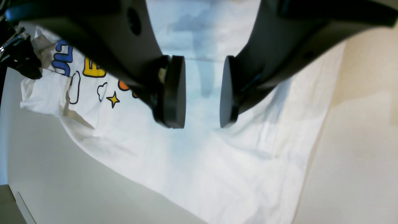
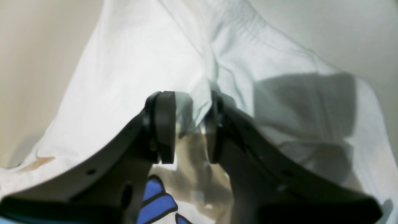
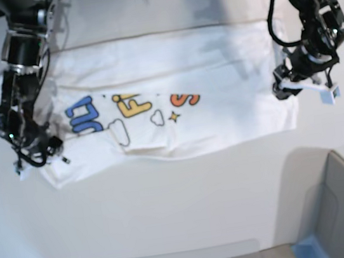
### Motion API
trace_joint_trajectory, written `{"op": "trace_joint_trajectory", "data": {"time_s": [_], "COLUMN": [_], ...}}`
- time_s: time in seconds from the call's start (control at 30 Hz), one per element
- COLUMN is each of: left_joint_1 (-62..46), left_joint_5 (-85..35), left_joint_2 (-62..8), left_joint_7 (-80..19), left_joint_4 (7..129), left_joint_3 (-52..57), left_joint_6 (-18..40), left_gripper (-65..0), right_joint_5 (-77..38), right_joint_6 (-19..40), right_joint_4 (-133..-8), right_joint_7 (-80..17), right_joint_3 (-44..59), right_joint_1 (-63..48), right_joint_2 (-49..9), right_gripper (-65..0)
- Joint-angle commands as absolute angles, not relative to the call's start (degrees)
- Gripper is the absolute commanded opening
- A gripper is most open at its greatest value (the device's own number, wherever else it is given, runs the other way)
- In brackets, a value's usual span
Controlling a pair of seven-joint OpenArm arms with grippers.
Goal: Layout the t-shirt on the table in an organized manner, then fold the t-shirt properly
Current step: 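Grasp the shirt's side edges with both grippers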
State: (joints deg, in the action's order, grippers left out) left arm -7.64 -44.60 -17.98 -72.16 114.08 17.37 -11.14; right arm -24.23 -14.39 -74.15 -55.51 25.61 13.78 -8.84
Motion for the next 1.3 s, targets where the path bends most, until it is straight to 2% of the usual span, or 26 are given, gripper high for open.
{"op": "trace_joint_trajectory", "data": {"time_s": [0.0,0.1,0.3,0.63,0.97,1.17,1.27], "left_joint_1": [-7.16,-7.25,-7.25,-7.16,-7.16,-7.16,-7.16], "left_joint_5": [-44.88,-44.88,-44.88,-44.88,-44.88,-44.88,-44.88], "left_joint_2": [-18.51,-18.51,-18.51,-18.51,-18.51,-18.51,-18.42], "left_joint_7": [-71.96,-71.96,-71.96,-71.96,-72.22,-72.31,-72.4], "left_joint_4": [114.86,114.86,114.86,114.86,114.86,114.86,114.86], "left_joint_3": [17.63,17.63,17.63,17.63,17.63,17.63,17.63], "left_joint_6": [-11.03,-11.03,-11.03,-11.03,-11.03,-11.03,-11.03], "left_gripper": [-45.1,-45.1,-45.1,-45.1,-45.1,-45.1,-45.1], "right_joint_5": [-24.84,-24.84,-24.84,-24.75,-24.75,-24.75,-24.75], "right_joint_6": [-14.02,-14.2,-14.29,-14.37,-14.37,-14.37,-14.37], "right_joint_4": [-74.77,-74.95,-75.38,-84.44,-84.26,-84.26,-84.26], "right_joint_7": [-55.25,-55.52,-55.6,-60.18,-60.18,-60.18,-60.18], "right_joint_3": [25.54,25.54,25.89,25.98,25.98,25.63,25.54], "right_joint_1": [14.81,14.81,14.37,13.23,13.32,13.14,13.14], "right_joint_2": [-9.27,-9.27,-9.27,-9.27,-9.27,-9.27,-9.19], "right_gripper": [-54.4,-65.0,-65.0,-65.0,-65.0,-47.9,-46.4]}}
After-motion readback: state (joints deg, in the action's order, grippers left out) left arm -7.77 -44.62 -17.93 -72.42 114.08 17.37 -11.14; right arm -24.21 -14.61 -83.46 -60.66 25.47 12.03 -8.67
